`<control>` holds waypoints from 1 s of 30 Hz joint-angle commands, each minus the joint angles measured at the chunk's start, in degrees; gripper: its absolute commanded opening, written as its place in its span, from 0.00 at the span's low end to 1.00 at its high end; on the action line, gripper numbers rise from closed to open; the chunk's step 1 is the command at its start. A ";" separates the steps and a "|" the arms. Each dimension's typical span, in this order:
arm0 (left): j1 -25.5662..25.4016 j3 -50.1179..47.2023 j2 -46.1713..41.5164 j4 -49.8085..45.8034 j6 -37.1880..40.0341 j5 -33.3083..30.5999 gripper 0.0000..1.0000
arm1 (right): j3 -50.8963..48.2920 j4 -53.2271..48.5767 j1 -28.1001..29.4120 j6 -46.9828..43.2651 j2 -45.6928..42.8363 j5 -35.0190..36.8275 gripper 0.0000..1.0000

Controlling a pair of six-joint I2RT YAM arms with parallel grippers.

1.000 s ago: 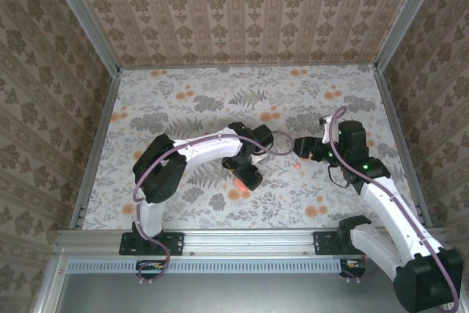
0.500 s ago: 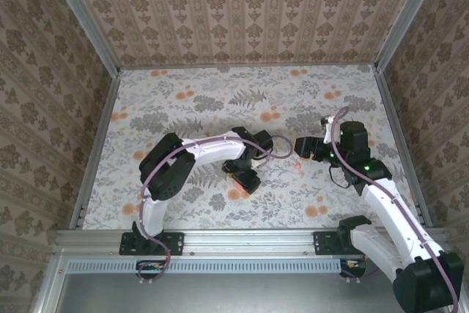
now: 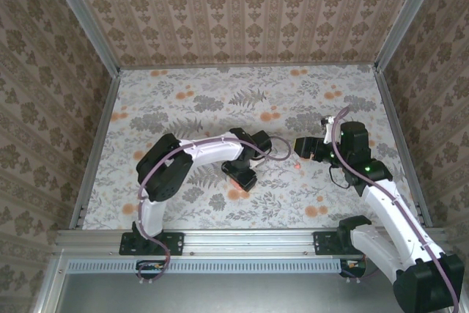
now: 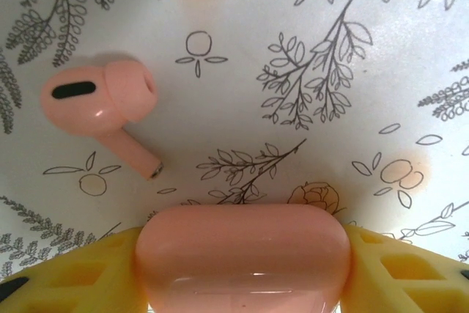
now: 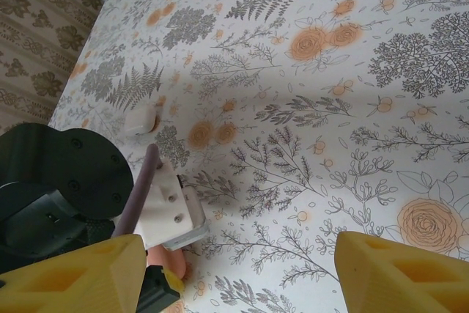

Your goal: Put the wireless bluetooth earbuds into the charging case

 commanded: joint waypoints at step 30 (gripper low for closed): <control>2.78 -30.72 -37.37 40.61 26.20 7.89 0.43 | 7.93 6.66 12.68 9.94 30.67 -28.36 0.59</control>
